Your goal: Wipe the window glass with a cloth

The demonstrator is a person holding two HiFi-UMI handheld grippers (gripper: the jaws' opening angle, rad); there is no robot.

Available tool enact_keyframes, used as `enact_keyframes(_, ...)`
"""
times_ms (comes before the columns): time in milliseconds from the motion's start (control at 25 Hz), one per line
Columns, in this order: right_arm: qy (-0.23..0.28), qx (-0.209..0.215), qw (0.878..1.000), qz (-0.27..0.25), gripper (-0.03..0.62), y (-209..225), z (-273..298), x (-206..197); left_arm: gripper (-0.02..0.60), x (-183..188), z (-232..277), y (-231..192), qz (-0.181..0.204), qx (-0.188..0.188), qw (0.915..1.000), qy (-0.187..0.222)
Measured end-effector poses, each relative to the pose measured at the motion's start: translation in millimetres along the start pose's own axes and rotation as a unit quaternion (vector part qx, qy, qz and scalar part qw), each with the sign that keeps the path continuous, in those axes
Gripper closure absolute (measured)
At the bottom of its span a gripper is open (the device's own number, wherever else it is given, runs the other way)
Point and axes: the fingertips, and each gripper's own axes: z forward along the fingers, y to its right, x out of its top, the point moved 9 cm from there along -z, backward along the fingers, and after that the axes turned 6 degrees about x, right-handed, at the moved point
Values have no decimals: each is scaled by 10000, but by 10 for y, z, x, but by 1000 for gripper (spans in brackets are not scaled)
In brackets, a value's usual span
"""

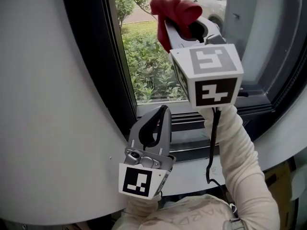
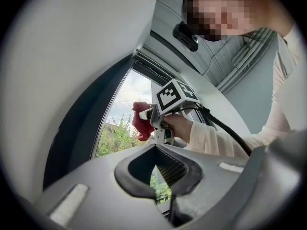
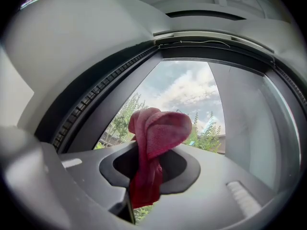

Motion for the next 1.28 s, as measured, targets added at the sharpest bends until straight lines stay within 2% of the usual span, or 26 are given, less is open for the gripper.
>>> enact_keyframes(200,12,84,9999,-79,471,14,-4,-26,581,1,61,-38,-6,67,9999,158)
enact_keyframes(440,8,-6,9999,-147,470,98,-49,-195,581,-181,133,-91,-89,-60,9995,308)
enact_keyframes(560,-41,-43,9999,-148,470,178,-130,-187,581,-142,140,-32,-98,-87,9994,306)
enact_keyframes(680,-95,-174,9998,-32,470,579,-349,-200,581,-37,292,296,-39,-142,9997,178)
enact_keyframes(800,-150,-525,9985,7,468,1217,-633,-380,581,-126,615,740,-25,-321,9994,138)
enact_keyframes(920,-230,-736,9970,9,468,1630,-808,-563,581,-237,821,1004,-48,-459,9988,147)
enact_keyframes(1080,-250,-923,9954,18,468,1904,-945,-638,581,-317,924,1167,-81,-598,9981,87)
enact_keyframes(1280,-222,-909,9956,-1,470,1877,-978,-713,581,-307,982,1210,-100,-589,9981,170)
